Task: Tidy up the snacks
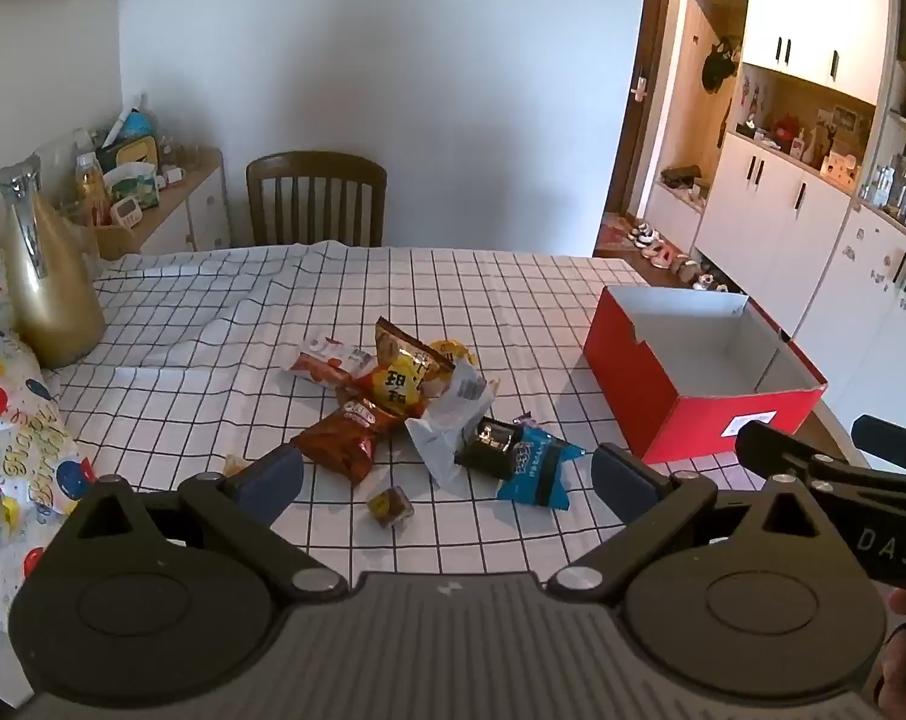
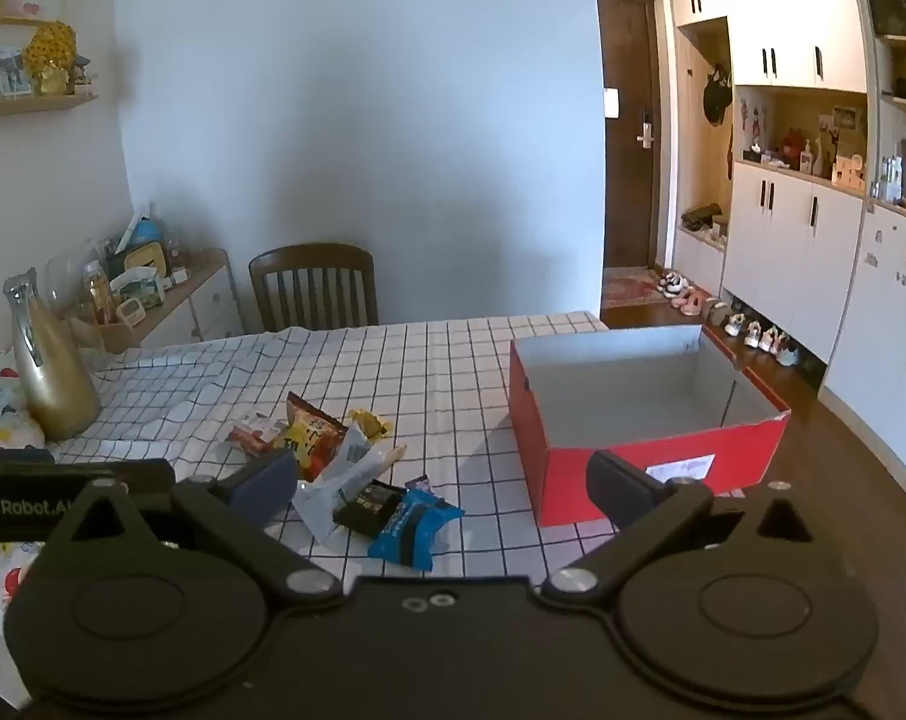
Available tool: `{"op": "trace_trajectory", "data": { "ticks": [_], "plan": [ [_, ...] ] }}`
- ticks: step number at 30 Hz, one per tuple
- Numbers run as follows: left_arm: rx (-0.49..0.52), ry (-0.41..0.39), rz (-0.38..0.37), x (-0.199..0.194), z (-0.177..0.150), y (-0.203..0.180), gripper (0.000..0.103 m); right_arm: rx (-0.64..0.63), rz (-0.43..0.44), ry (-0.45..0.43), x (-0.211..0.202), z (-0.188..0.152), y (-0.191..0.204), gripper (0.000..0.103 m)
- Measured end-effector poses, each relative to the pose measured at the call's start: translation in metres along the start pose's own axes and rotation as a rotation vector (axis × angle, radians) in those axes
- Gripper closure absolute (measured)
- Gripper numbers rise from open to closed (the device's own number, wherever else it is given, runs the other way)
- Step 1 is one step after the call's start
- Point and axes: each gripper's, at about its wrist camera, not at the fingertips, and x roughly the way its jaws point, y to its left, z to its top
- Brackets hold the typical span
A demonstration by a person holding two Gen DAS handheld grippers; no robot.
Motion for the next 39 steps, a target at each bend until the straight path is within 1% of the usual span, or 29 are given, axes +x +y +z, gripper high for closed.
{"op": "trace_trajectory", "data": {
  "ticks": [3,4,7,8,10,15,17,39],
  "plan": [
    [0.018,0.001,0.018,-0.001,-0.005,-0.003,0.000,0.003,-0.003,0.004,-0.003,0.000,-0.003,0.000],
    [0.012,0.021,0.019,0.002,-0.002,-0.003,0.000,0.002,-0.008,0.006,-0.004,0.000,-0.004,0.000],
    [0.011,0.024,0.018,0.001,-0.005,-0.002,0.000,-0.001,-0.017,0.010,-0.010,-0.002,-0.007,0.000],
    [0.010,0.027,0.019,0.001,-0.006,-0.001,0.000,0.000,-0.019,0.029,0.000,-0.005,-0.003,0.000],
    [0.010,0.042,0.028,0.002,-0.005,-0.004,0.000,0.003,-0.019,0.050,0.005,-0.004,-0.005,0.000],
    [0.015,0.050,0.041,0.002,-0.006,-0.004,0.000,-0.004,-0.018,0.054,0.003,-0.011,-0.011,0.000],
    [0.016,0.051,0.042,0.002,-0.006,-0.004,0.000,-0.016,-0.026,0.074,0.003,-0.006,-0.002,0.000],
    [0.020,0.036,0.031,0.000,-0.007,-0.005,0.000,-0.044,-0.050,0.057,-0.003,-0.005,0.005,0.000]
  ]
}}
